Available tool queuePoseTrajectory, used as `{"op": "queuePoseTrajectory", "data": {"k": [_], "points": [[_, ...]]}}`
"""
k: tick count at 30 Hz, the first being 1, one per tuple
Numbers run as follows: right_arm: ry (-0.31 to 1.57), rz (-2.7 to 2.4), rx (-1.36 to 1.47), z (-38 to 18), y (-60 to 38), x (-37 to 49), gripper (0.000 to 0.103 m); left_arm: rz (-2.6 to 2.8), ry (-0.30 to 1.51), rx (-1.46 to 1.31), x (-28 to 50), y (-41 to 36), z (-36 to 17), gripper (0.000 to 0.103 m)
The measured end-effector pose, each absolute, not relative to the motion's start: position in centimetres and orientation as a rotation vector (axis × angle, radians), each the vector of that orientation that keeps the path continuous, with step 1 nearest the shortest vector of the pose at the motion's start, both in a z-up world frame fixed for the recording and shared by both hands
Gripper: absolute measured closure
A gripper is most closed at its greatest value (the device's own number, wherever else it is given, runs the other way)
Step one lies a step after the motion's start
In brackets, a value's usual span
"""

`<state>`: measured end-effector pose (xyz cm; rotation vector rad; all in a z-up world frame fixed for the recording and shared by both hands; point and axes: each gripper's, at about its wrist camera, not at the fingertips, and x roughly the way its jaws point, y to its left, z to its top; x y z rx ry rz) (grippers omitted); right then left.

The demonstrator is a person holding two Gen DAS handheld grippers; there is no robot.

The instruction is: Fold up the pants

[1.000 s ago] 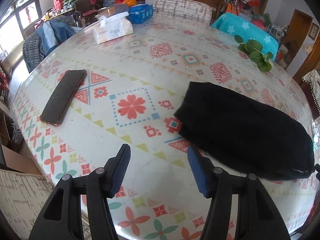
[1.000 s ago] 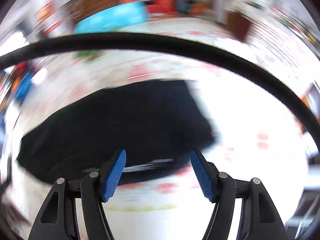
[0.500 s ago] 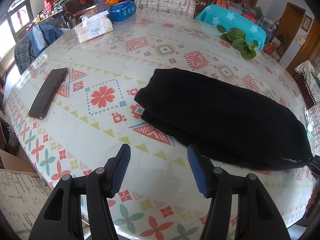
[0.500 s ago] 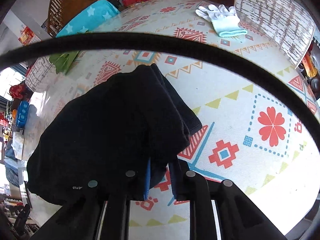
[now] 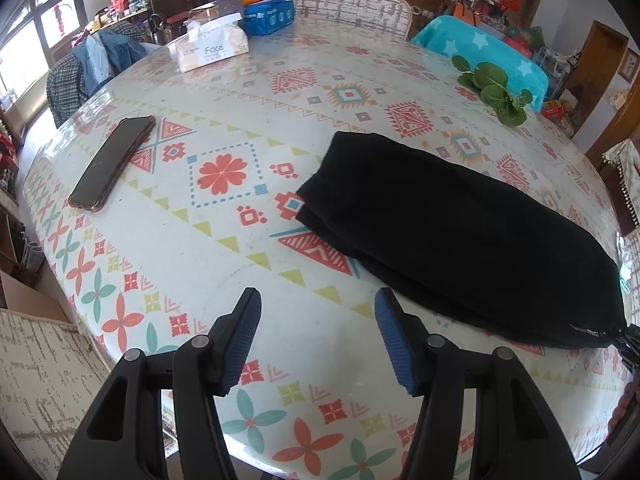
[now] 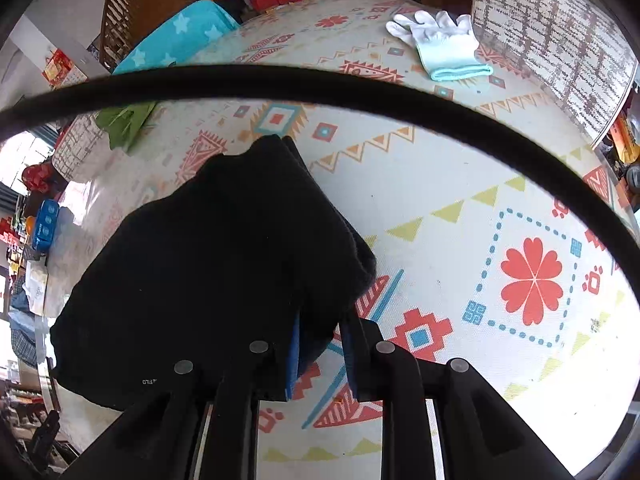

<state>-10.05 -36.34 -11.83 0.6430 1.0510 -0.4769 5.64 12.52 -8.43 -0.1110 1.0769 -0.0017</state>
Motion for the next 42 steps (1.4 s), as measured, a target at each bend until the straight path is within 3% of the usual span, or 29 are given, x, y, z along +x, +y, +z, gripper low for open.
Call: {"op": "queuePoseTrajectory", "data": {"k": [5, 10, 14, 22, 28, 42], "points": [[1.032, -0.523, 0.584, -10.1, -36.0, -11.6, 0.04, 0.05, 1.087, -0.142, 5.6, 14.4, -8.9, 0.045], [0.969, -0.581, 0.441, -6.3, -34.2, -12.9, 0.04, 0.07, 1.101, -0.181, 6.1, 15.8, -9.6, 0.045], [1.006, -0.395, 0.298, -5.0, -28.8, -7.2, 0.04, 0.031, 1.126, -0.227, 7.3, 15.8, -10.5, 0.045], [1.155, 0.276, 0.106, -6.5, -11.8, 8.2, 0.04, -0.072, 1.126, -0.373, 10.5, 16.0, -12.1, 0.045], [1.234, 0.588, -0.065, -8.1, -1.2, 18.3, 0.032, -0.123, 1.119, -0.406, 12.0, 16.0, -12.8, 0.045], [1.425, 0.792, -0.306, -14.4, 7.0, 23.4, 0.032, -0.198, 1.066, -0.495, 14.6, 16.2, -13.9, 0.036]]}}
